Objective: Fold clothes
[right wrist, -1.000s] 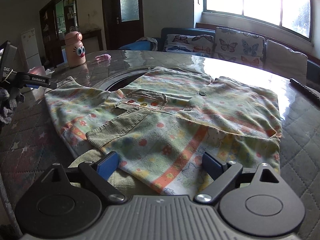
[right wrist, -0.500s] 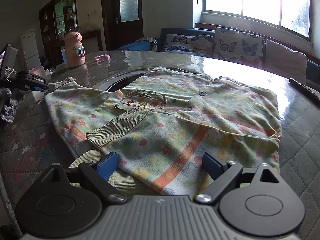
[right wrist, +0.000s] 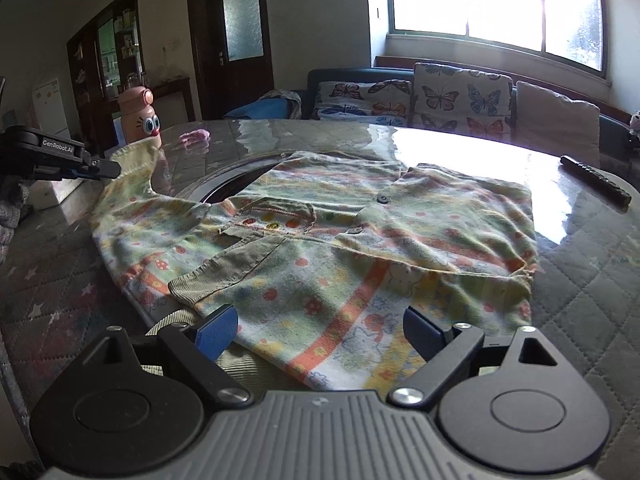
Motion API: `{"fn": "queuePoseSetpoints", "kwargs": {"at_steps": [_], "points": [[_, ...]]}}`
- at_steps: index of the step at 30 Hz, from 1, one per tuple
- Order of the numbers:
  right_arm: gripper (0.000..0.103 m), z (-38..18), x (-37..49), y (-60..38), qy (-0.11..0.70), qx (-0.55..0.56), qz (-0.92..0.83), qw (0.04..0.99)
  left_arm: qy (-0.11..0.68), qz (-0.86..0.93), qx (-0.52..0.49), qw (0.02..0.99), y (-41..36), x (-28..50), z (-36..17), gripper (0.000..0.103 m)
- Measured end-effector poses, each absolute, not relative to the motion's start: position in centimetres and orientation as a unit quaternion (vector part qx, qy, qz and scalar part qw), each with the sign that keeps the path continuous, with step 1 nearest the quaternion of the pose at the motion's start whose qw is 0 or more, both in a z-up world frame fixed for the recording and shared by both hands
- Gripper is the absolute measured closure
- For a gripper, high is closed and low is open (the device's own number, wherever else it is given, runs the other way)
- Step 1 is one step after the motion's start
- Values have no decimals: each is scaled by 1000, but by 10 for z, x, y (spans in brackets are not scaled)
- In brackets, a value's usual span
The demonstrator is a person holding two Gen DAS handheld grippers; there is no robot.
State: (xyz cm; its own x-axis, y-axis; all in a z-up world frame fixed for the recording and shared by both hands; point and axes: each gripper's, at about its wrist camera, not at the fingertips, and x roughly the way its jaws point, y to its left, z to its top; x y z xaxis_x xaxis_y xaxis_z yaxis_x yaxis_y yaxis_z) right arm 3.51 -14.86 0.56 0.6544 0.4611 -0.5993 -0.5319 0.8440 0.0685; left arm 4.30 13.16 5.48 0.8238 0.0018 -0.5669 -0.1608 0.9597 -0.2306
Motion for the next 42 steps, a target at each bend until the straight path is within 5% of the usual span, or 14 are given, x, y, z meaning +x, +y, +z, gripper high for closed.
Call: {"fn": "queuePoseSetpoints", "kwargs": {"at_steps": [26, 28, 30, 35, 42], "points": [[15, 17, 36, -227, 294, 21, 196, 935, 338, -210, -62, 915, -56, 70, 42, 88], [16, 19, 39, -227, 295, 27, 197, 934, 342, -219, -50, 912, -60, 68, 38, 81], [17, 21, 41, -226, 297, 32, 200, 933, 342, -226, -37, 912, -63, 64, 36, 57], [23, 24, 48, -217, 307, 45, 216, 926, 328, -221, -6, 919, -57, 55, 37, 46], [45, 12, 64, -182, 343, 42, 249, 905, 317, -139, -19, 938, -8, 53, 38, 30]]}}
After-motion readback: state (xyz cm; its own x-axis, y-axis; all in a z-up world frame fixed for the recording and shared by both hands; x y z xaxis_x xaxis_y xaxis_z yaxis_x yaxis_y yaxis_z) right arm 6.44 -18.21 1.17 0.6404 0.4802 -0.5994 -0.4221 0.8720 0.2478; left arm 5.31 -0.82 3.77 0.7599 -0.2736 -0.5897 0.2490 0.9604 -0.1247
